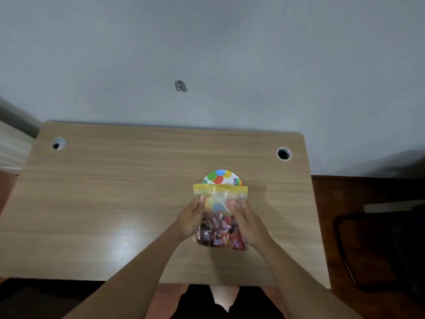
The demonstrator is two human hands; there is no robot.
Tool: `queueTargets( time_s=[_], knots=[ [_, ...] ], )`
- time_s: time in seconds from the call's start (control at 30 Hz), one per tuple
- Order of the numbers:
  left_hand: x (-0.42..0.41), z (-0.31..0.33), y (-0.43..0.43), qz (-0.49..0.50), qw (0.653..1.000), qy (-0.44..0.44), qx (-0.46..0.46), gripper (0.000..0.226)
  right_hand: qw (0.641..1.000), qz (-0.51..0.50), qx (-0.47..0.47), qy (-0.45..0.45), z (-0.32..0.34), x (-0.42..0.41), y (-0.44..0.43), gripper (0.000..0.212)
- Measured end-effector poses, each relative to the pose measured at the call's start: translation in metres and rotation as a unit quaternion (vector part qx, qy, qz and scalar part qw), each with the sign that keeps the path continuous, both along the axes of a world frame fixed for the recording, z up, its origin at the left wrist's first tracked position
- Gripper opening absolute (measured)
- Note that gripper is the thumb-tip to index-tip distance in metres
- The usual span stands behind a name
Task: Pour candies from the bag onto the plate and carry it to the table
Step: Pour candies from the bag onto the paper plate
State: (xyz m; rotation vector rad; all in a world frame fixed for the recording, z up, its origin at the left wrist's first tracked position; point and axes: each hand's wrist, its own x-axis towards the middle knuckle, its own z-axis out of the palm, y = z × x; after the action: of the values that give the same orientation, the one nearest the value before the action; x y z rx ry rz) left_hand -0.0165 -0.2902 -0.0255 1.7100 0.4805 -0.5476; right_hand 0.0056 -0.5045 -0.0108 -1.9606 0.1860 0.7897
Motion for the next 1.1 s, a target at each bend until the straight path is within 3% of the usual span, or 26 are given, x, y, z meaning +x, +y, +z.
queueTargets(
  time_s=[0.1,0.33,0.47,0.77,0.87,0.97,1.1],
  knots=[
    [0.004,-0.005,-0.008,-0.005,0.999,0.032,0.027,0.05,0.999,0.025,-0.002,0.038,-0.017,0.002,0.001,0.068],
    [0.021,-0.016,-0.008,0.016,0.992,0.117,0.054,0.054,0.998,-0.013,0.006,0.057,-0.031,0.009,0.005,0.048],
    [0.028,-0.022,-0.006,-0.002,0.989,0.136,0.061,0.056,0.998,-0.001,0.005,0.056,-0.049,0.009,0.007,0.082],
    [0.028,-0.021,-0.02,-0.042,0.983,0.161,0.079,0.057,0.995,0.003,-0.06,0.08,-0.05,0.008,0.005,0.028],
    [0.027,-0.021,-0.023,-0.054,0.981,0.172,0.076,0.055,0.994,0.004,-0.062,0.087,-0.053,0.008,0.002,0.029],
    [0.022,-0.028,-0.022,-0.061,0.98,0.174,0.079,0.056,0.995,0.015,-0.051,0.081,-0.054,0.009,0.001,0.049],
    [0.018,-0.043,-0.019,-0.049,0.978,0.188,0.076,0.059,0.995,0.02,-0.045,0.081,-0.047,0.009,0.0,0.036]
  ],
)
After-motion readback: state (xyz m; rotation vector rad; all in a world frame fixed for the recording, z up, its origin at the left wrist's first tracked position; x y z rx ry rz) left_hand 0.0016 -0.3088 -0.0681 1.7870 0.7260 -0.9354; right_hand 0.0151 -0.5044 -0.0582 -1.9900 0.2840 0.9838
